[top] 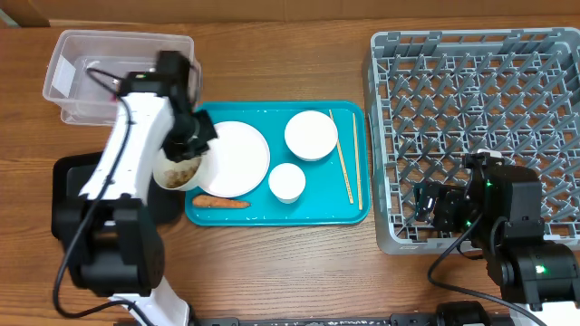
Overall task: Sort waste into correct bins and load items into the dishwasher
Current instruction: 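Tip the bowl over the black tray to dump the rice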
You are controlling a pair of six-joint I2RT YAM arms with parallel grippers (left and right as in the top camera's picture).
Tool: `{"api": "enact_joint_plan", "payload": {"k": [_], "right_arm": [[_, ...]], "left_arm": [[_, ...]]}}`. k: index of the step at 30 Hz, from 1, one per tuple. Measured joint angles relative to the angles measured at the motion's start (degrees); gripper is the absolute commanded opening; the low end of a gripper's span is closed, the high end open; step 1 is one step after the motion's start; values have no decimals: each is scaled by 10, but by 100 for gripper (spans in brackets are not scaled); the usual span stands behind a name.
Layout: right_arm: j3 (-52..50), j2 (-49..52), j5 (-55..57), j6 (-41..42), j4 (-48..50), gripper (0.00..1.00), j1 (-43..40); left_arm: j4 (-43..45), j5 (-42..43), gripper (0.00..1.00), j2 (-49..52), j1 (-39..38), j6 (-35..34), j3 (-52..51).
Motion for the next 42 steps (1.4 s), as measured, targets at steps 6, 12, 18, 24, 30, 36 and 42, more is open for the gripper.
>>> {"api": "enact_joint_plan", "payload": {"k": [6,12,18,24,30,36,42], "right_arm": [[0,0,0,0,0,100,0],[0,0,0,0,0,100,0],[0,0,0,0,0,100,0],[0,0,0,0,0,100,0],[0,0,0,0,0,100,0],[0,0,0,0,0,100,0],[0,0,0,0,0,100,0]], "left_arm": [[0,87,4,-3,75,70,0],[31,207,4,-3,168,143,-21],[57,331,4,-3,255,205,-78],[64,449,4,-3,318,268,-139],[70,548,4,-3,375,295,-172],[72,616,4,-3,423,292,-183],[71,639,4,-3,434,266,-184]]}}
